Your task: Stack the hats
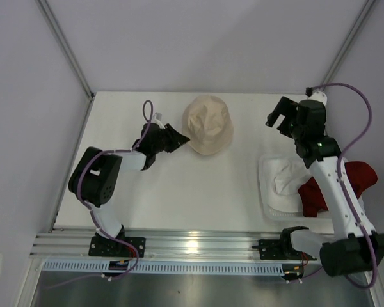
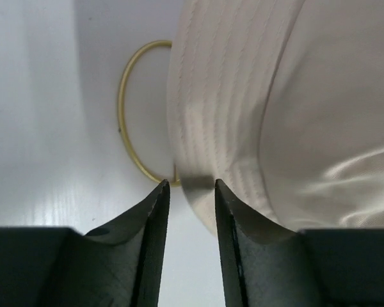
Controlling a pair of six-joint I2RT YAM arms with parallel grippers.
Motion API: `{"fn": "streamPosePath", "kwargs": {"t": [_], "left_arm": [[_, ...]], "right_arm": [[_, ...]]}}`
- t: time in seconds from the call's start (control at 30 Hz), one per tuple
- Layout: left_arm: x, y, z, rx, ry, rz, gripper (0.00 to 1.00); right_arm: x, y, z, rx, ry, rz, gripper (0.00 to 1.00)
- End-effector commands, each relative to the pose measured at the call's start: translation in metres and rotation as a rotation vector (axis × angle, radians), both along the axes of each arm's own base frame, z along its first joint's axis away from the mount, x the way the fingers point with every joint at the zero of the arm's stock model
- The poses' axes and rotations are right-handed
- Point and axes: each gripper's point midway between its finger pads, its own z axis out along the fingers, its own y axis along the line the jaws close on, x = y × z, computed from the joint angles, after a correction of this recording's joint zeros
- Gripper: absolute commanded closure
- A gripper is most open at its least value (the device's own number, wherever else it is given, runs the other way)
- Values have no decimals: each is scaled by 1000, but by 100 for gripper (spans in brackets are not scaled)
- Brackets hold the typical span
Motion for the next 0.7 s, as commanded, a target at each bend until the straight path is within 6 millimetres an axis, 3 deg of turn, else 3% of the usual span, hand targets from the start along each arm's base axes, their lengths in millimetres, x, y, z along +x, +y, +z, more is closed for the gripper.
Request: {"fn": "streamPosePath", "kwargs": {"t": [0.0, 0.07, 0.1, 0.13, 0.17, 0.2, 0.23, 0.27, 0.3, 0.33, 0.47, 0.67], "left_arm": [[-8, 9, 32, 54, -90, 10, 59], [-13, 16, 40, 89, -109, 12, 49], [-14, 22, 59, 102, -156, 34, 45], [-17, 27, 65, 118, -167, 48, 41], [-18, 32, 73, 133, -183, 64, 29], [-20, 41, 74, 173, -172, 93, 26], [-21, 47, 98, 190, -228, 105, 22], [-23, 52, 104, 212, -235, 115, 18], [-28, 61, 103, 266, -226, 125, 17], [-32, 65, 123, 270, -269, 135, 17], [-54, 81, 152, 302, -348, 158, 15], [-83, 101, 181, 288, -461, 213, 6]], "right_arm": [[-53, -38, -22, -96, 112, -154, 1], [-72, -46, -32, -102, 147, -201, 1], [-83, -54, -39, -102, 149, -244, 0], [-89, -58, -46, -104, 158, -263, 1], [-95, -61, -52, -105, 166, -282, 1], [-99, -62, -57, -92, 168, -296, 0], [-106, -63, -67, -86, 180, -301, 1], [-106, -62, -70, -73, 171, -297, 2], [-106, -57, -74, -52, 170, -279, 3], [-109, -56, -84, -46, 180, -275, 5], [-103, -55, -105, -35, 173, -284, 8], [-99, -58, -136, -48, 167, -295, 18]]}}
